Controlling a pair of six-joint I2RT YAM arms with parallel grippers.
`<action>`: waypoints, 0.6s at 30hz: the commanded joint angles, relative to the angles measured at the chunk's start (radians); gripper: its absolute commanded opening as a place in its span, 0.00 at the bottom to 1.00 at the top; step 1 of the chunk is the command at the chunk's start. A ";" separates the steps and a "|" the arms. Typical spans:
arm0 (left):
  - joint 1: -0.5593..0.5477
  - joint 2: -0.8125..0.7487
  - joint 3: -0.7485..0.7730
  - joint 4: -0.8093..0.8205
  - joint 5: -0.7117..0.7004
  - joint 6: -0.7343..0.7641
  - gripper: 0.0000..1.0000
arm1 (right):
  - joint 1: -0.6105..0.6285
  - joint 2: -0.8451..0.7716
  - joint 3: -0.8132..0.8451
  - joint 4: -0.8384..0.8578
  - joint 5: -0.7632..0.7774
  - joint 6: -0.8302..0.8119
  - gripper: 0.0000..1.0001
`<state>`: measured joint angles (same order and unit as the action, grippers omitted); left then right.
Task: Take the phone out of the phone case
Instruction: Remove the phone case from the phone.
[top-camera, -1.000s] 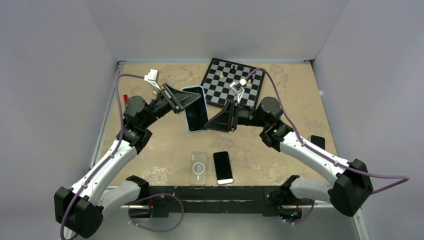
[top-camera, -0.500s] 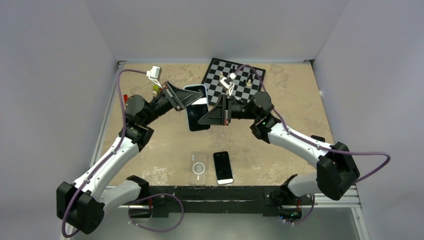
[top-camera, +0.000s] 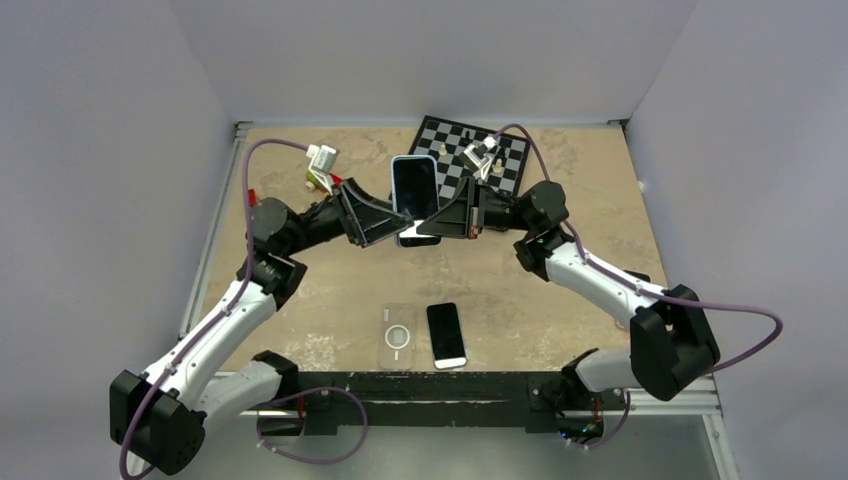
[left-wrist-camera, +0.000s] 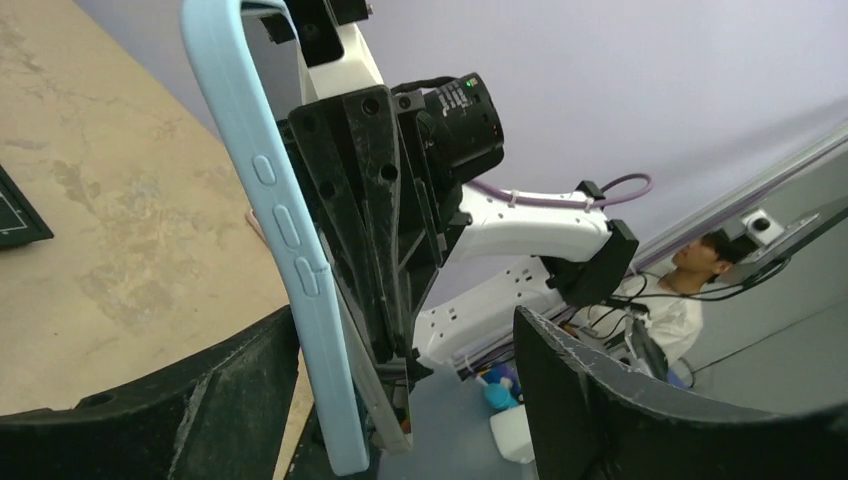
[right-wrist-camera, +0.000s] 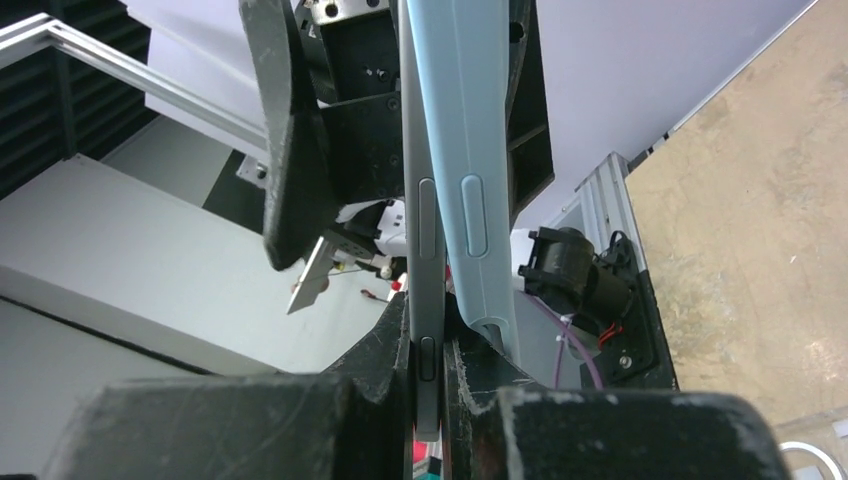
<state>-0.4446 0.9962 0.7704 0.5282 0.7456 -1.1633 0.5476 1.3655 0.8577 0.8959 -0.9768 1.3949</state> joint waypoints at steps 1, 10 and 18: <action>0.010 -0.067 0.007 -0.078 0.090 0.249 0.78 | -0.019 -0.058 0.005 0.153 -0.050 0.069 0.00; 0.020 -0.081 -0.022 -0.058 0.190 0.327 0.83 | -0.022 -0.036 -0.007 0.298 -0.107 0.172 0.00; 0.020 -0.057 0.007 -0.045 0.273 0.361 0.68 | -0.023 -0.032 -0.026 0.418 -0.125 0.245 0.00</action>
<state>-0.4320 0.9348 0.7532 0.4328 0.9459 -0.8608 0.5278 1.3579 0.8307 1.1473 -1.1007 1.5791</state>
